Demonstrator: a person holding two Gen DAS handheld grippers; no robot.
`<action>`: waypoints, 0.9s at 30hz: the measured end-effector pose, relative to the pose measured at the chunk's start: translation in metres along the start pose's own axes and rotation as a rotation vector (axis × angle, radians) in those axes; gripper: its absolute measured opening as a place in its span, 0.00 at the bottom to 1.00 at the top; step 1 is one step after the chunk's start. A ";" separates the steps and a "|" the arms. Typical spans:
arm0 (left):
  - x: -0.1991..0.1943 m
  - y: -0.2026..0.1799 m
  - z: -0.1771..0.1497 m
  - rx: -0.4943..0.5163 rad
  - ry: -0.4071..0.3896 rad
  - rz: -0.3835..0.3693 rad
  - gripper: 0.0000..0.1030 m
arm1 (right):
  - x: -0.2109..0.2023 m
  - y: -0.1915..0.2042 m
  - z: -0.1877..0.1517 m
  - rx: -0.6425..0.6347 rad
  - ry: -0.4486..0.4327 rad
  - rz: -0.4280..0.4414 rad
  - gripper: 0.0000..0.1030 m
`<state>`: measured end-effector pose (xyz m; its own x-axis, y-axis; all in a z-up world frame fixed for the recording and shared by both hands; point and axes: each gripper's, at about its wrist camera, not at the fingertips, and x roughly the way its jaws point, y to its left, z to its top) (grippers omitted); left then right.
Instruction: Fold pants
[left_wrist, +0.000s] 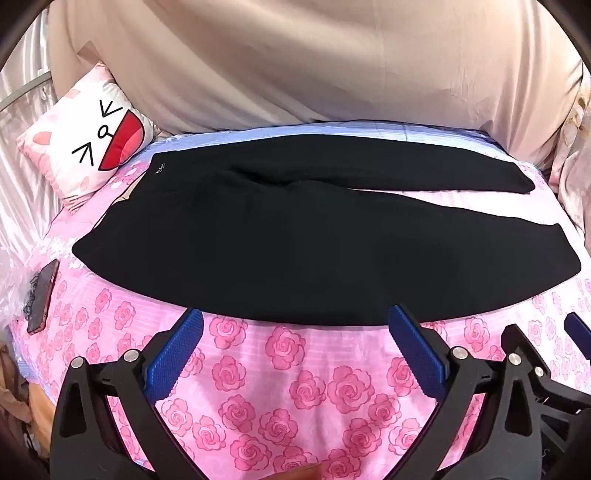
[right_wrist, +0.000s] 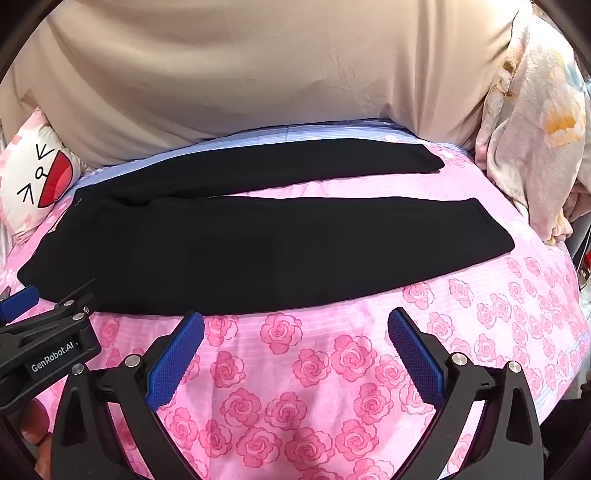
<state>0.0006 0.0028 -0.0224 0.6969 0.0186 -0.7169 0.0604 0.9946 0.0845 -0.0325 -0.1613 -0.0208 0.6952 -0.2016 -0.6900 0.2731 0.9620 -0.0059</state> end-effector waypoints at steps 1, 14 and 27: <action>0.000 -0.001 0.000 0.002 0.001 0.000 0.95 | 0.000 0.000 0.000 0.000 0.001 -0.001 0.95; 0.004 -0.007 0.002 0.012 0.020 -0.003 0.95 | 0.010 -0.002 0.000 0.002 0.024 -0.005 0.95; 0.003 -0.011 0.002 0.021 0.016 0.014 0.95 | 0.013 -0.004 -0.003 0.006 0.029 -0.001 0.95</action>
<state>0.0038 -0.0083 -0.0239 0.6865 0.0343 -0.7263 0.0660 0.9918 0.1092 -0.0269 -0.1670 -0.0319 0.6755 -0.1974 -0.7104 0.2783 0.9605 -0.0023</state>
